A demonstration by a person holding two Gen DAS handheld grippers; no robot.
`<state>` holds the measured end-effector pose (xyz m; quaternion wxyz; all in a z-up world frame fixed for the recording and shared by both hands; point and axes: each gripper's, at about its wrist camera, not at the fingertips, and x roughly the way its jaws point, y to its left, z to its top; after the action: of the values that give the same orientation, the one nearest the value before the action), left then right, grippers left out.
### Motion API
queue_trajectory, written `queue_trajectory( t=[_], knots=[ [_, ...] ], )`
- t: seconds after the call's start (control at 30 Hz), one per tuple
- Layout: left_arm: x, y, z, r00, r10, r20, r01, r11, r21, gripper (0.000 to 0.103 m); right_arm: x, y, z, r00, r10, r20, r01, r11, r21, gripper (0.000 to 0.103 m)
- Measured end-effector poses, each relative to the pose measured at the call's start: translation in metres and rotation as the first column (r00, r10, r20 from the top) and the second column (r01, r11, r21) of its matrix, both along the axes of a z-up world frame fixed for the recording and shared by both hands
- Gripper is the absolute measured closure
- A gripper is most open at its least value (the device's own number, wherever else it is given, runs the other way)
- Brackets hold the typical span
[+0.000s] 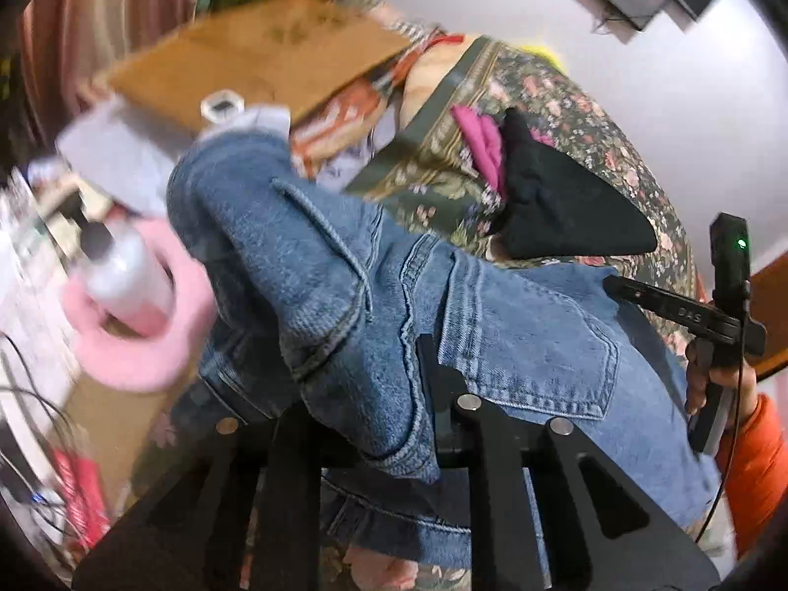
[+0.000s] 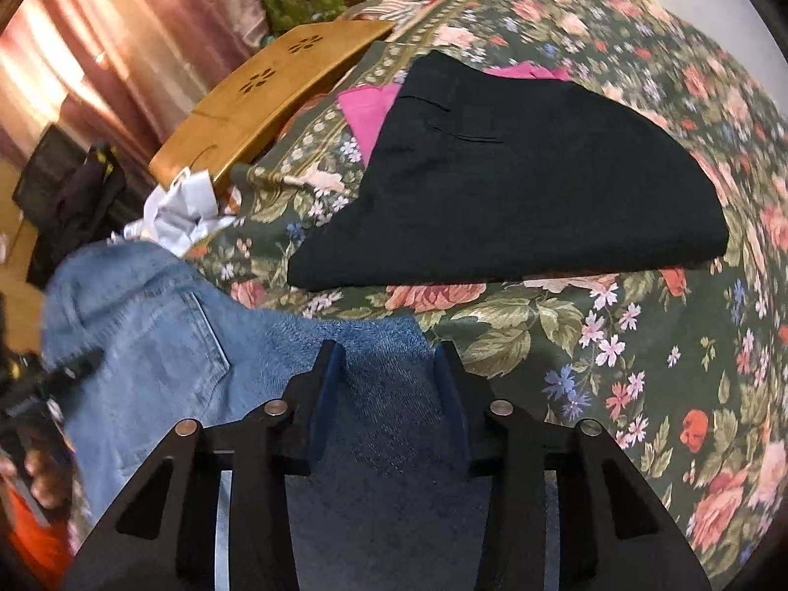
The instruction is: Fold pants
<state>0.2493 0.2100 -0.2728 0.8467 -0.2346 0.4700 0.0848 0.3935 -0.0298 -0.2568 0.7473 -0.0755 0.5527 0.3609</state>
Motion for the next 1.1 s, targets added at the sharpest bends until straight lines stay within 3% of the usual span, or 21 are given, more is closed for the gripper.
queue_trajectory(
  t=[0.07,0.23,0.43,0.53,0.63,0.7,0.77,0.83,0.87,0.9,0.97,1.1],
  knots=[
    [-0.007,-0.002,0.000,1.000,-0.009,-0.013,0.009,1.000,0.014,0.087,0.000,-0.001,0.000,1.000,-0.005,-0.002,0.005,1.000,0.006,0.070],
    [-0.022,-0.001,-0.032,0.996,-0.015,-0.087,0.011,0.999,-0.048,0.085,-0.002,0.006,-0.001,0.999,0.006,0.041,-0.004,0.999,-0.042,0.071],
    [-0.027,0.020,-0.041,0.994,0.019,-0.104,-0.043,0.971,-0.234,0.077,-0.012,0.008,0.014,0.998,-0.009,0.069,0.016,0.994,-0.105,0.068],
    [-0.025,0.026,-0.038,0.993,0.003,-0.120,-0.035,0.962,-0.270,0.074,-0.032,0.000,0.033,0.997,0.025,0.072,-0.019,0.997,-0.076,0.067],
    [-0.023,0.030,-0.030,0.991,0.024,-0.134,-0.054,0.974,-0.219,0.052,-0.056,-0.012,0.045,0.996,0.053,0.071,-0.049,0.997,-0.055,0.060],
    [-0.026,0.036,-0.023,0.994,0.051,-0.100,-0.072,0.973,-0.221,0.037,-0.073,-0.019,0.046,0.996,0.070,0.053,-0.067,0.996,-0.055,0.057],
    [-0.026,0.041,-0.018,0.994,0.074,-0.081,-0.089,0.973,-0.212,0.034,-0.089,-0.025,0.042,0.996,0.082,0.022,-0.081,0.995,-0.059,0.057],
    [-0.025,0.049,-0.017,0.994,0.084,-0.069,-0.095,0.978,-0.188,0.034,-0.104,-0.031,0.037,0.996,0.085,-0.002,-0.085,0.994,-0.068,0.057],
    [-0.023,0.052,-0.019,0.994,0.083,-0.073,-0.096,0.977,-0.193,0.042,-0.112,-0.034,0.037,0.997,0.080,0.010,-0.079,0.994,-0.071,0.057],
    [-0.023,0.055,-0.022,0.991,0.097,-0.087,-0.111,0.980,-0.168,0.061,-0.120,-0.037,0.039,0.997,0.073,0.037,-0.070,0.995,-0.071,0.055],
    [-0.025,0.055,-0.022,0.990,0.106,-0.091,-0.113,0.991,-0.077,0.081,-0.132,-0.044,0.042,0.997,0.050,0.054,-0.047,0.997,-0.060,0.054],
    [-0.036,0.049,-0.017,0.993,0.097,-0.062,-0.097,0.995,0.003,0.082,-0.149,-0.062,0.047,0.999,-0.029,0.043,0.029,1.000,0.007,0.053]
  ],
)
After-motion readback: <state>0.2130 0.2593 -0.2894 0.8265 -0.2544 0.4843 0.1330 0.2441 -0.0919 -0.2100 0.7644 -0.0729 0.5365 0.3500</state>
